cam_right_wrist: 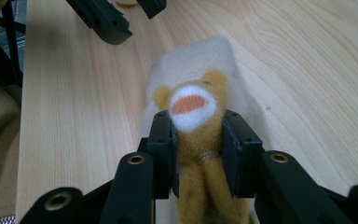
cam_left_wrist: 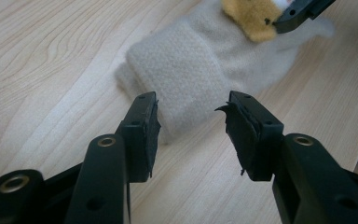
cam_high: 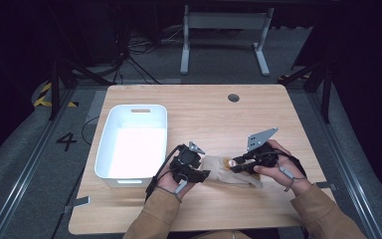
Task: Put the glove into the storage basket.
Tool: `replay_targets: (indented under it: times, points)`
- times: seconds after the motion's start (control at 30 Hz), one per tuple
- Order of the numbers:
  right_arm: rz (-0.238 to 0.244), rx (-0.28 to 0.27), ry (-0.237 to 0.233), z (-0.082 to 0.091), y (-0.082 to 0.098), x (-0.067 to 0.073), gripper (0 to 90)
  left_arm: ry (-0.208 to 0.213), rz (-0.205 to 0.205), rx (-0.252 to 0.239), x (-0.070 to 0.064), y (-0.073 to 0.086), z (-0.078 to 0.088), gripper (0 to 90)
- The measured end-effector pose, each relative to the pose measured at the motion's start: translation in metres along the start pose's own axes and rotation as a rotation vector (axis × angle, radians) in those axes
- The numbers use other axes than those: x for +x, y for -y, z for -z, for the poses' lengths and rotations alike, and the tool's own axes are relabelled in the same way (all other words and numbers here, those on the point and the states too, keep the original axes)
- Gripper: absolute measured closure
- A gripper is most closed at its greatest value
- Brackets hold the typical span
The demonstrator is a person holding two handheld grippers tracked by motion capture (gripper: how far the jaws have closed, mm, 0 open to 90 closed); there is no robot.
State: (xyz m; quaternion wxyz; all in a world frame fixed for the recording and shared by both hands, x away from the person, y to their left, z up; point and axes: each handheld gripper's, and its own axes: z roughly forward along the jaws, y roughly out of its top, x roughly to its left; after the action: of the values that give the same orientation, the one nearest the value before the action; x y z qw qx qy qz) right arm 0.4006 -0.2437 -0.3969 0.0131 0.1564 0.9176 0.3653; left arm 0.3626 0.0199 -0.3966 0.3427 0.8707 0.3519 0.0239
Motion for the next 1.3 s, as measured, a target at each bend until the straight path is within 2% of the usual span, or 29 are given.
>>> replay_targets:
  times: [0.27, 0.47, 0.67, 0.8, 0.87, 1.0, 1.07, 1.13, 1.3]
  points:
    - [-0.014, 0.02, 0.002, -0.005, 0.002, 0.001, 67.9, 0.001, -0.002, 0.006, 0.0, -0.001, -0.001, 54.0]
    - [-0.045, 0.032, 0.016, -0.01, 0.004, -0.001, 67.7, 0.001, 0.001, 0.005, 0.0, 0.0, -0.002, 53.9]
    - [-0.047, 0.051, 0.027, -0.018, 0.006, -0.001, 66.9, 0.004, -0.002, 0.009, 0.0, 0.0, -0.003, 53.9]
    - [-0.032, 0.06, 0.054, -0.021, 0.008, -0.002, 63.2, 0.01, -0.005, 0.01, 0.0, -0.001, -0.003, 52.5]
    - [-0.006, 0.059, 0.075, -0.022, 0.008, -0.001, 58.4, 0.01, -0.014, 0.012, 0.0, -0.001, -0.005, 49.4]
    - [0.011, 0.022, 0.091, -0.019, 0.008, 0.0, 51.9, 0.003, -0.025, -0.005, -0.002, -0.002, -0.006, 46.4]
    - [0.018, 0.002, 0.105, -0.015, 0.008, -0.001, 50.1, -0.016, -0.057, -0.015, -0.003, -0.002, -0.007, 44.7]
    - [0.008, -0.013, 0.122, -0.009, 0.009, 0.0, 50.1, -0.022, -0.065, -0.016, -0.004, -0.004, -0.007, 44.0]
    - [-0.033, -0.052, 0.162, 0.009, 0.015, -0.003, 50.2, -0.002, -0.082, -0.02, -0.006, -0.01, -0.008, 41.5]
